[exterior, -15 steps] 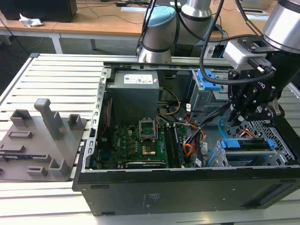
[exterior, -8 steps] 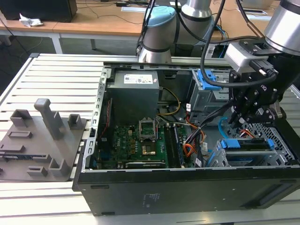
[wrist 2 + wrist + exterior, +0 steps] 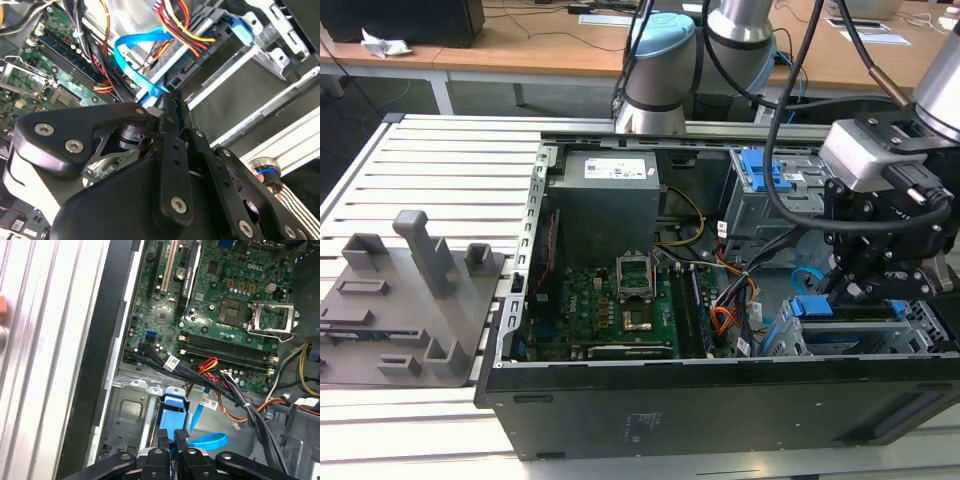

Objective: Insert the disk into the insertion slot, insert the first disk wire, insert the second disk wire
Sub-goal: 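Insert the second disk wire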

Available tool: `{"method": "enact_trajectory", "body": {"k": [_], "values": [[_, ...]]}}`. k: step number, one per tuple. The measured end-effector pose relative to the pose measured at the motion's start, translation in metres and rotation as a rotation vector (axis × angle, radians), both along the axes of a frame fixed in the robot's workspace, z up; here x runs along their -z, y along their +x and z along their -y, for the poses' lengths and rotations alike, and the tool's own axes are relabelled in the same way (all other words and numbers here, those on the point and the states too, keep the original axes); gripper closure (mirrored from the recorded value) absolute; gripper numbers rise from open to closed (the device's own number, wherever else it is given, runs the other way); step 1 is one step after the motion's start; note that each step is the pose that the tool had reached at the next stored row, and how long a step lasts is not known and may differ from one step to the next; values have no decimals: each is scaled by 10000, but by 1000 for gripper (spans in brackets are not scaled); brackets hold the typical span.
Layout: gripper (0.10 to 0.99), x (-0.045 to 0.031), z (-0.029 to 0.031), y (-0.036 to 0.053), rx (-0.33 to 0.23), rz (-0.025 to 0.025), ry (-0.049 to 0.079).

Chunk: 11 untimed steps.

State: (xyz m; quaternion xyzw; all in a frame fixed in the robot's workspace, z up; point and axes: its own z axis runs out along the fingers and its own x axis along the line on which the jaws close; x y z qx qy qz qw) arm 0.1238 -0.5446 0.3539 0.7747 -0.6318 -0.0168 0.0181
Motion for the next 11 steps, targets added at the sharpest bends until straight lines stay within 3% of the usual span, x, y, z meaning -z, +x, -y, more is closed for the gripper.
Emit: {"method": "enact_trajectory", "body": {"k": [7,11], "values": [[922,58,-5,158,108,-59,0],[922,80,-51,202,150,-72,2]]}}
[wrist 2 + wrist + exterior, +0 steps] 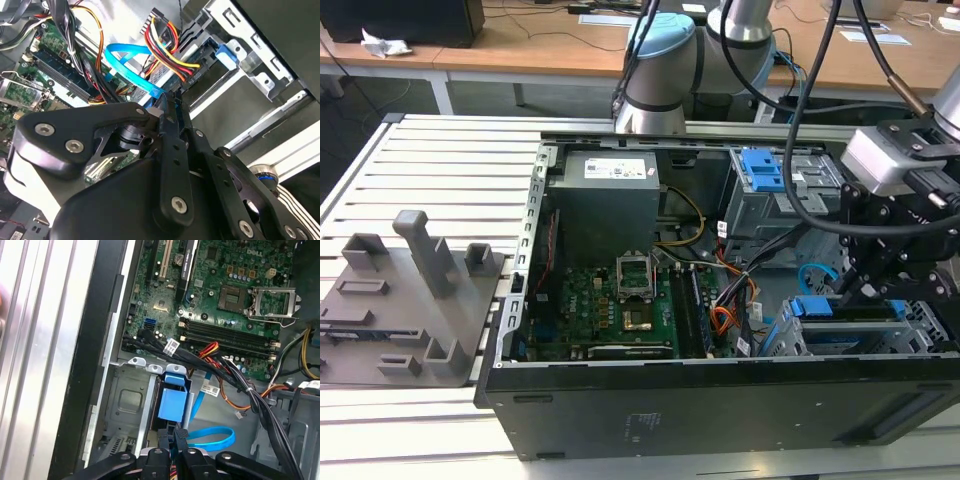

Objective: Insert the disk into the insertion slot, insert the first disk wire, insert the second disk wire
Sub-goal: 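Insert the second disk wire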

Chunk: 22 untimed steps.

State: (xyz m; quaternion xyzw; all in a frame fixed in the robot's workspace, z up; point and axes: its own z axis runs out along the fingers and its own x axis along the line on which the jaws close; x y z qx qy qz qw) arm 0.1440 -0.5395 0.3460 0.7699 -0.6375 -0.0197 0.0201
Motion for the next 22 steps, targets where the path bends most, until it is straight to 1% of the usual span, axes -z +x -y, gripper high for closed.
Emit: {"method": "enact_trajectory", "body": {"k": [6,7,9,10,12,13,22], "values": [[922,3,-3,15,12,-5,-4],[922,3,-3,15,140,-4,-8],[922,5,-3,15,842,-5,-10],[922,7,-3,15,1366,-6,-10],[922,8,-3,25,2052,-5,-11],[922,9,-6,39,2062,-7,-9],[922,48,-6,42,2063,-7,-7]]}}
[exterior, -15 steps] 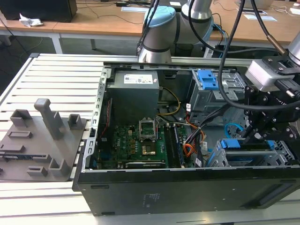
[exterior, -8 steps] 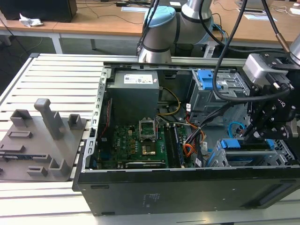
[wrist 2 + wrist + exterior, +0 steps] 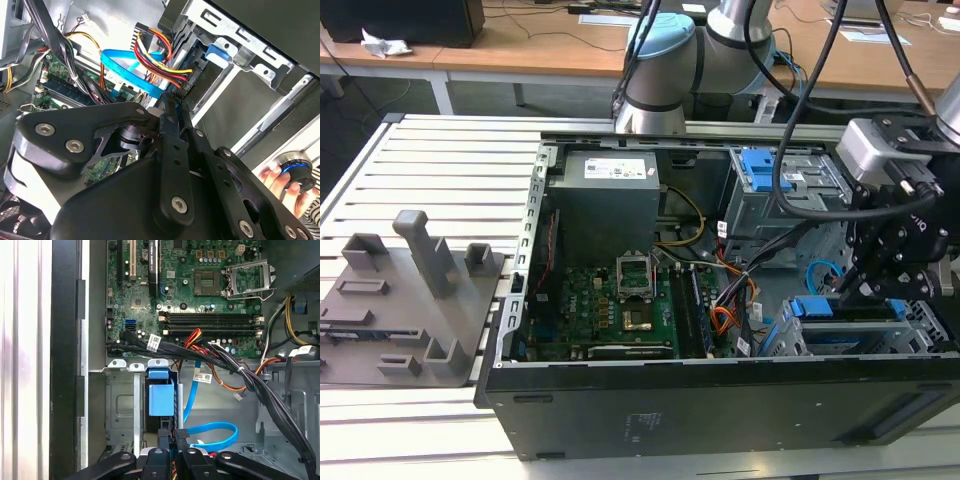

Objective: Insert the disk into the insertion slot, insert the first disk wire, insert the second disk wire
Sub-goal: 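Insert the second disk wire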

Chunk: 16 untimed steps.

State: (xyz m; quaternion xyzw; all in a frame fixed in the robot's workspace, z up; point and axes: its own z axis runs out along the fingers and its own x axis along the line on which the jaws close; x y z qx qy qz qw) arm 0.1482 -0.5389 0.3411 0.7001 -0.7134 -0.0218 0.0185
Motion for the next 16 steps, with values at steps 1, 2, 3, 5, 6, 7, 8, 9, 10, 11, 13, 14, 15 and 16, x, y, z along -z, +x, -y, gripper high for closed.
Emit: {"method": "enact_trajectory", "body": {"k": [1,2,3,5,6,7,8,9,10,11,13,14,15,16], "values": [[922,5,0,2,-1,0,-1],[922,13,0,6,-1,0,1],[922,17,0,8,-1,0,1],[922,29,0,12,0,0,-6],[922,35,0,12,1,0,-7],[922,39,0,12,1,0,-7],[922,41,1,13,0,0,-5],[922,44,0,13,-1,0,0],[922,47,-1,14,-2,3,7],[910,50,0,13,-2,0,9],[847,49,0,13,-2,0,2],[847,42,0,13,-1,0,2],[847,16,0,13,-1,0,6],[847,-78,-1,13,0,0,2]]}}
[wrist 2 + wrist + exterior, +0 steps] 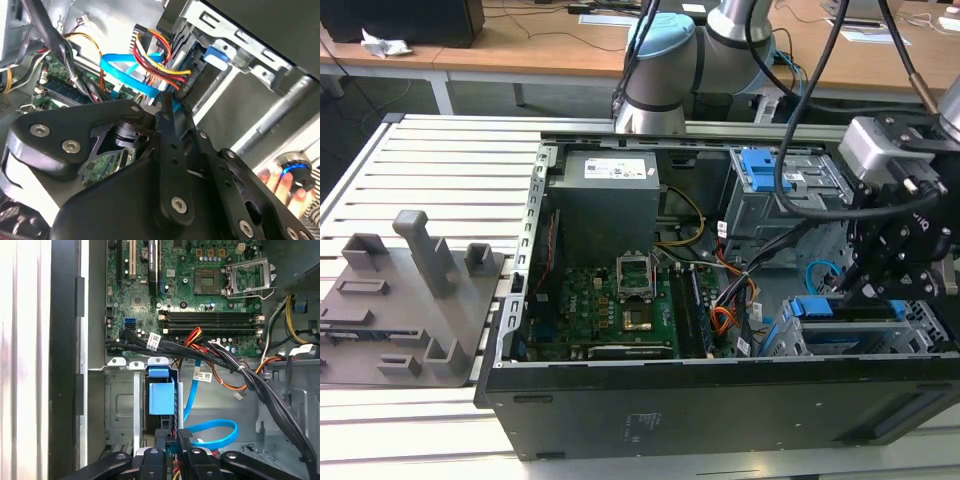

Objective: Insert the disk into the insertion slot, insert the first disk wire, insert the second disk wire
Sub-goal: 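Insert the second disk wire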

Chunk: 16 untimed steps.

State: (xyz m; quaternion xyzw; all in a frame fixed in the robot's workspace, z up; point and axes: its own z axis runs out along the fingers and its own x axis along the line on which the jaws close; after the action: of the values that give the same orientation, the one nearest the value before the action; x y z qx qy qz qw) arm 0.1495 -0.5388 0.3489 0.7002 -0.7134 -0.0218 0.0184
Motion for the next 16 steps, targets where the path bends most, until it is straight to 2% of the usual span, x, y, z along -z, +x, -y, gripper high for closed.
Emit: {"method": "enact_trajectory", "body": {"k": [3,4,5,10,16], "values": [[859,-135,-21,-1,1,0,-2],[925,-226,-24,0,0,0,-1],[980,-267,-24,0,0,0,-3],[980,-275,-23,-99,1,10,-1],[980,-276,-24,-101,0,10,-2]]}}
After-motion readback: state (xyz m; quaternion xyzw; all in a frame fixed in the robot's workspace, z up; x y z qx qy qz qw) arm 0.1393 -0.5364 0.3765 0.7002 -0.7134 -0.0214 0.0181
